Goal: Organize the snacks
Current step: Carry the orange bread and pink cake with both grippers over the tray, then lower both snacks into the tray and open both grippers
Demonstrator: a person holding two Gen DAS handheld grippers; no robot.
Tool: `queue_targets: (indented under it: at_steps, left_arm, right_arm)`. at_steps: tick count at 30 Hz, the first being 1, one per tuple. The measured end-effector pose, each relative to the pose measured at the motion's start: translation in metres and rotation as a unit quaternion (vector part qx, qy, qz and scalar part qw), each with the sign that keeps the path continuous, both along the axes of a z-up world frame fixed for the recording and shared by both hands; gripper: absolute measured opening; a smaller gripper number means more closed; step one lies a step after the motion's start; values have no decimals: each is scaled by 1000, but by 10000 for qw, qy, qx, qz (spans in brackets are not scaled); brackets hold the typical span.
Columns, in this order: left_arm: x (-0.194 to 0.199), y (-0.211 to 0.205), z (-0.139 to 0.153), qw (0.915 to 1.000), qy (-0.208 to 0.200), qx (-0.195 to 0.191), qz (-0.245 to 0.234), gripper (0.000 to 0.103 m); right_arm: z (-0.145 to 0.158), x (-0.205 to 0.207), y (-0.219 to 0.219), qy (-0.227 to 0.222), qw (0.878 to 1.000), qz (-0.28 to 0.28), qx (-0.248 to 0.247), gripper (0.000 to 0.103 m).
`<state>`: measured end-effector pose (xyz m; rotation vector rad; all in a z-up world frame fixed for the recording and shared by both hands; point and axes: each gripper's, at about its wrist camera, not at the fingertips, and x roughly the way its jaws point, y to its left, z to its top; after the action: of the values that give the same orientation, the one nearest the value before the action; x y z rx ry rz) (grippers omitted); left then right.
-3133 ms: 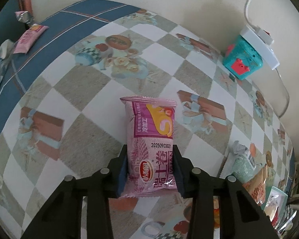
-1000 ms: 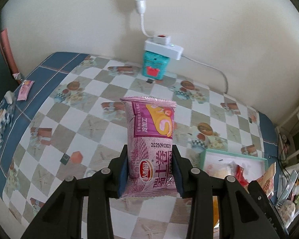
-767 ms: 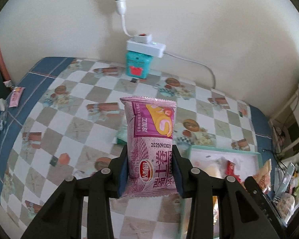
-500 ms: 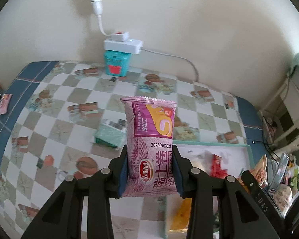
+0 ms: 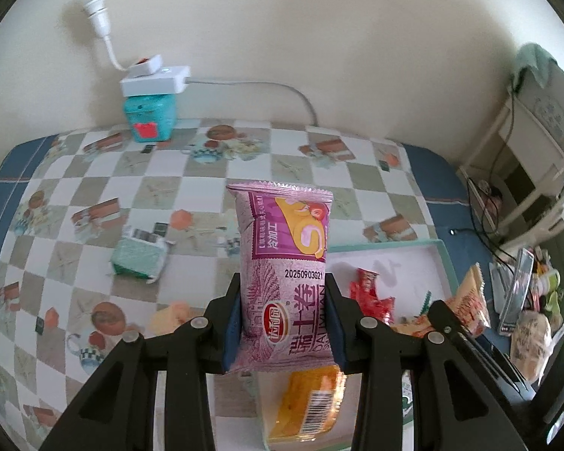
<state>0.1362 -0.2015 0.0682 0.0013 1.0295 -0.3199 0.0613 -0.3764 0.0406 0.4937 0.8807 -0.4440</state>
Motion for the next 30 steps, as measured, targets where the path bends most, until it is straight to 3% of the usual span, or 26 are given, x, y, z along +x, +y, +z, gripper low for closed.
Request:
queue_targets:
  at_steps: [17, 30]
  left_arm:
    - [7, -17, -22, 9992, 343, -70, -196, 41]
    - [-2, -48, -35, 9968, 495, -37, -630, 41]
  right_arm:
    - [-28, 9, -2, 279, 9995, 74, 157, 48]
    - [-33, 3, -15, 482, 9986, -224, 59, 49]
